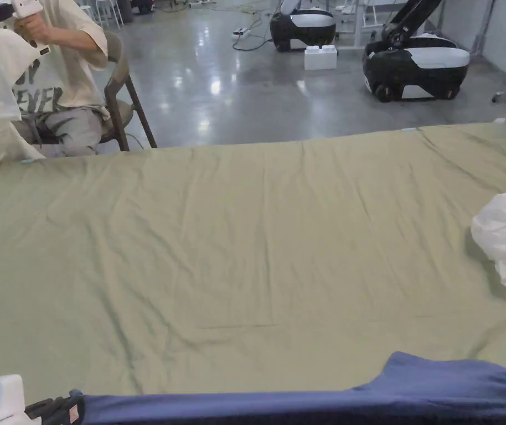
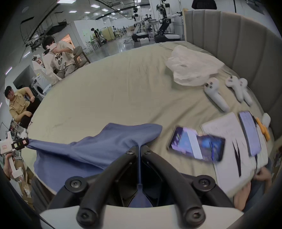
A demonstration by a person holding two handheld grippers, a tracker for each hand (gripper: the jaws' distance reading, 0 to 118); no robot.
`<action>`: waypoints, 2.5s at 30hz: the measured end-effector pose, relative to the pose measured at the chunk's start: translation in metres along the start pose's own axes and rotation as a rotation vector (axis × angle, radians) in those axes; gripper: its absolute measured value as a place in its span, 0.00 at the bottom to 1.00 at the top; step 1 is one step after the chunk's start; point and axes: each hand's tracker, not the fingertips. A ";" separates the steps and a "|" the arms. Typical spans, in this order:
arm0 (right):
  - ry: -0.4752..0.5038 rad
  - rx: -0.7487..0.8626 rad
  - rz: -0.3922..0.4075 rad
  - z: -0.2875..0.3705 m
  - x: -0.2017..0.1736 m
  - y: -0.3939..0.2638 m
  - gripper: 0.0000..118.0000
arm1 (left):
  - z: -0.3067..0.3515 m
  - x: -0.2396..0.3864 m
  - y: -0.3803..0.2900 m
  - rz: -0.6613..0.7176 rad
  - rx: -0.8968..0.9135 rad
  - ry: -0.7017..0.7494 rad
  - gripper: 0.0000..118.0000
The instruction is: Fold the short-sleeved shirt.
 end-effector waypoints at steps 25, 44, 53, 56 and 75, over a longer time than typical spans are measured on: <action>-0.097 -0.023 0.057 0.035 -0.008 -0.110 0.67 | 0.043 0.003 -0.098 0.032 -0.021 0.103 0.67; 0.142 0.601 0.244 0.147 -0.127 -0.054 0.30 | 0.194 0.169 -0.030 -0.260 0.672 0.064 0.28; 0.132 0.576 0.211 0.142 -0.129 -0.056 0.00 | 0.211 0.168 -0.040 -0.261 0.708 0.033 0.00; 0.134 0.575 0.207 0.143 -0.129 -0.055 0.00 | 0.206 0.165 -0.035 -0.254 0.686 0.033 0.00; 0.193 0.426 0.136 0.119 -0.117 -0.078 0.00 | 0.038 -0.033 -0.078 0.412 0.074 -0.146 0.78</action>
